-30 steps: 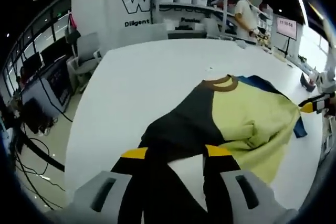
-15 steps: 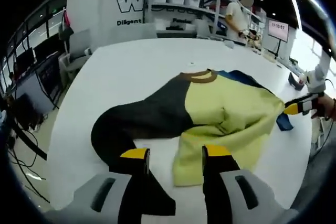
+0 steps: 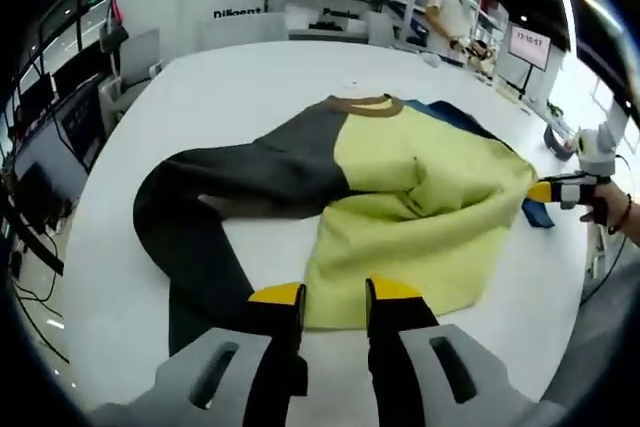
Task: Fold the garment on the visible template until the final outline fits inside the template.
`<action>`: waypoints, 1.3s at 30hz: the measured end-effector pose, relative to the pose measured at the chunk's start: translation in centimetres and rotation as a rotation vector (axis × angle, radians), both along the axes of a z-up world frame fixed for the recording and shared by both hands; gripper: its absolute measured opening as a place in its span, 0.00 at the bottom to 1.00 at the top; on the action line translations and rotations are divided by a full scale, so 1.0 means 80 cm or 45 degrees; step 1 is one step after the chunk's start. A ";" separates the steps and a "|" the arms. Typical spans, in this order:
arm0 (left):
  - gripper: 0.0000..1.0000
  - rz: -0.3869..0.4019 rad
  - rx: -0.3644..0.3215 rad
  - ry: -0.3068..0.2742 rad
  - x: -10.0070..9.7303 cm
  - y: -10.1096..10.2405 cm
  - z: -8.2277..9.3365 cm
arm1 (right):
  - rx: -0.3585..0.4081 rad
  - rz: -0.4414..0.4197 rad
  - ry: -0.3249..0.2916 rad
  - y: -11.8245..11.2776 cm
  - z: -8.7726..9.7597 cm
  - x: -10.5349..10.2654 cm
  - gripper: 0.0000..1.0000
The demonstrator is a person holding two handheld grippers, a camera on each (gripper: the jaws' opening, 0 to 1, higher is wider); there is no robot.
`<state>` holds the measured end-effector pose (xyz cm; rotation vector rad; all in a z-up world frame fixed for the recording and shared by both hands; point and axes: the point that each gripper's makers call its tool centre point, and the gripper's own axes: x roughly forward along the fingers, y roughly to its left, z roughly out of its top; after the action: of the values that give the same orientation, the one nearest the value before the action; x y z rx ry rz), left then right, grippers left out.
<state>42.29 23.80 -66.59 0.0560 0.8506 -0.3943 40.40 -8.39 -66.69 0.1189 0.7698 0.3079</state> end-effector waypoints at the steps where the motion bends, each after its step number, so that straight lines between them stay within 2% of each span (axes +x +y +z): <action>1: 0.17 0.003 0.010 0.016 -0.002 0.001 -0.003 | -0.007 0.003 -0.004 -0.002 0.000 0.000 0.06; 2: 0.10 -0.002 0.029 -0.003 -0.001 0.003 0.000 | -0.006 0.004 -0.013 -0.003 0.001 0.001 0.03; 3: 0.08 0.004 0.039 -0.004 -0.002 0.004 0.002 | 0.007 0.006 -0.007 -0.004 0.001 0.001 0.03; 6: 0.07 -0.005 0.023 0.007 -0.007 0.001 0.008 | 0.002 0.025 -0.015 -0.003 0.009 0.000 0.01; 10: 0.06 -0.054 0.061 0.002 -0.025 -0.005 0.019 | 0.000 0.079 -0.022 0.000 0.028 -0.003 0.00; 12: 0.06 -0.072 0.049 0.014 -0.033 -0.009 0.025 | 0.004 0.079 -0.031 -0.001 0.035 -0.002 0.00; 15: 0.06 -0.119 0.017 -0.010 -0.048 -0.021 0.043 | -0.004 0.111 -0.050 -0.002 0.054 0.003 0.00; 18: 0.06 -0.130 -0.017 -0.070 -0.045 -0.026 0.061 | 0.013 0.131 -0.093 0.002 0.075 0.015 0.00; 21: 0.06 -0.123 -0.041 -0.094 -0.041 -0.026 0.072 | 0.029 0.154 -0.145 0.009 0.095 0.035 0.00; 26: 0.06 -0.117 -0.034 -0.083 -0.034 -0.024 0.061 | 0.022 0.217 -0.170 0.027 0.109 0.065 0.00; 32: 0.06 -0.118 -0.019 -0.073 -0.032 -0.024 0.050 | -0.023 0.259 -0.144 0.044 0.093 0.102 0.00; 39: 0.06 -0.116 -0.015 -0.079 -0.026 -0.025 0.046 | -0.013 0.280 -0.088 0.051 0.053 0.137 0.00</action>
<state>40.24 21.76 -62.93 0.0958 0.7863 -0.4807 51.40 -4.33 -62.49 0.0131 0.7165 0.5139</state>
